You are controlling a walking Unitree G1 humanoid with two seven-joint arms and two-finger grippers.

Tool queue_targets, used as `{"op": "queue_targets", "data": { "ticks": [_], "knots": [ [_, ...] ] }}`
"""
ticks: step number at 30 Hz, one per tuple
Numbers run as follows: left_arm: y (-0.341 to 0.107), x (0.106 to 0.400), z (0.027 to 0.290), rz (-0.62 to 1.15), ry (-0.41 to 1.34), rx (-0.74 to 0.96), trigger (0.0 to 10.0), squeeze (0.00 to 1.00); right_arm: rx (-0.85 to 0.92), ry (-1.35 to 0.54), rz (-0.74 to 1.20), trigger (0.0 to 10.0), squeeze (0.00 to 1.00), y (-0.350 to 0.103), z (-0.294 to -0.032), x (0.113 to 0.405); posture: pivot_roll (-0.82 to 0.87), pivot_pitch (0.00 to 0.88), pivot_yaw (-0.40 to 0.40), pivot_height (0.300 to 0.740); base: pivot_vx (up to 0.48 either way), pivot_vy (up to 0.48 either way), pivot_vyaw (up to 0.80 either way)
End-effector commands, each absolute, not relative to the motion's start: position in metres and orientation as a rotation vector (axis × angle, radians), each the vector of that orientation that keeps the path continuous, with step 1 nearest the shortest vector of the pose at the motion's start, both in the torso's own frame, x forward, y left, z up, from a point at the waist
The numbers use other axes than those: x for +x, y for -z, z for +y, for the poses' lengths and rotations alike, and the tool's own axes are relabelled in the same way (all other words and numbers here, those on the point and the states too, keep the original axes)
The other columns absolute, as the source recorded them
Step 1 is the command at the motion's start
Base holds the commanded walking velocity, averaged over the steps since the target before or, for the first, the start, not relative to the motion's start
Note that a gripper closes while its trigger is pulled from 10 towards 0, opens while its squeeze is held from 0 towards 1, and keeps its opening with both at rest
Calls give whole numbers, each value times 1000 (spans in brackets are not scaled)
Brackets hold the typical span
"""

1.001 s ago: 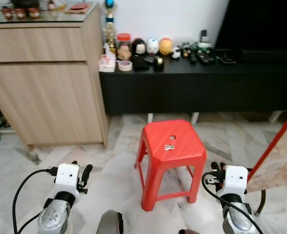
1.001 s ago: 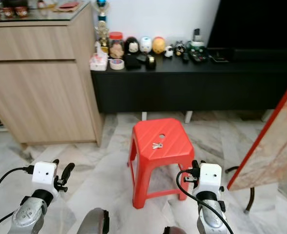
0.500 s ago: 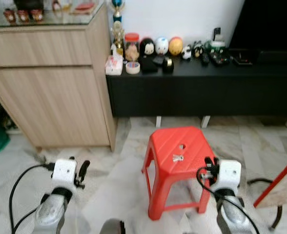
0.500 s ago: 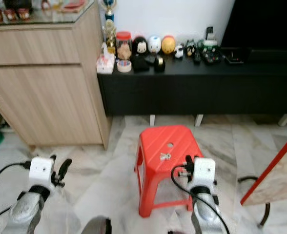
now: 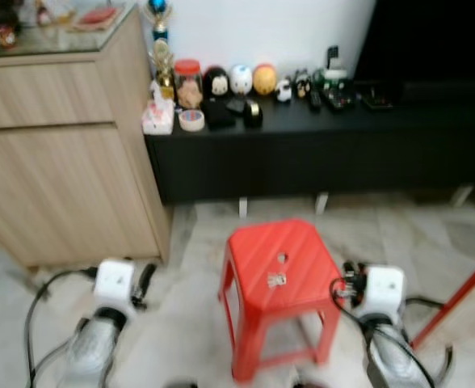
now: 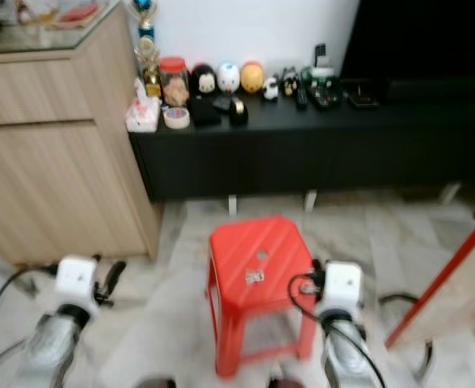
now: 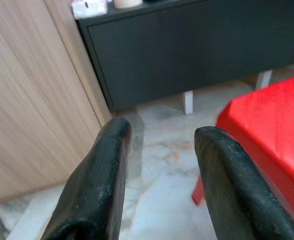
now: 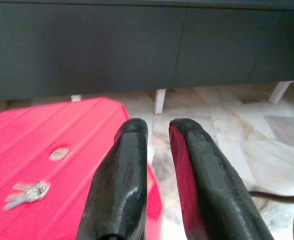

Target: Hang keys on a hook

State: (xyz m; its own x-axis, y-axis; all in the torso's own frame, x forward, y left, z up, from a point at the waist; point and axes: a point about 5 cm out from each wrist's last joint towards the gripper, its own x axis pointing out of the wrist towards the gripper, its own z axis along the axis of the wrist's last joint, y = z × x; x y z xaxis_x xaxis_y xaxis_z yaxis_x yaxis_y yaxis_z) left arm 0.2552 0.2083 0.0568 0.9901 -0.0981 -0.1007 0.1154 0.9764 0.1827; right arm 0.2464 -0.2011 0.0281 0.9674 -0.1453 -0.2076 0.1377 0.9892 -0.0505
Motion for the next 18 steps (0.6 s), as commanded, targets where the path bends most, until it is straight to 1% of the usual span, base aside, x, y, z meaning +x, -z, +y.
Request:
{"op": "queue_targets", "data": {
  "ticks": [1, 12, 18],
  "knots": [
    [-59, 255, 216, 91, 86, 195, 10000, 0, -18, 121, 204, 10000, 0, -30, -192, 251, 76, 0, -30, 636, 292, 0, 0],
    [-58, 255, 213, 86, 76, 186, 10000, 0, -35, 96, 206, 10000, 0, -33, -193, 256, 73, 0, -42, 636, 293, 0, 0],
    [-57, 253, 214, 88, 67, 180, 10000, 0, -41, 85, 217, 10000, 0, -32, -192, 256, 75, 0, -49, 636, 293, 0, 729]
  ]
}}
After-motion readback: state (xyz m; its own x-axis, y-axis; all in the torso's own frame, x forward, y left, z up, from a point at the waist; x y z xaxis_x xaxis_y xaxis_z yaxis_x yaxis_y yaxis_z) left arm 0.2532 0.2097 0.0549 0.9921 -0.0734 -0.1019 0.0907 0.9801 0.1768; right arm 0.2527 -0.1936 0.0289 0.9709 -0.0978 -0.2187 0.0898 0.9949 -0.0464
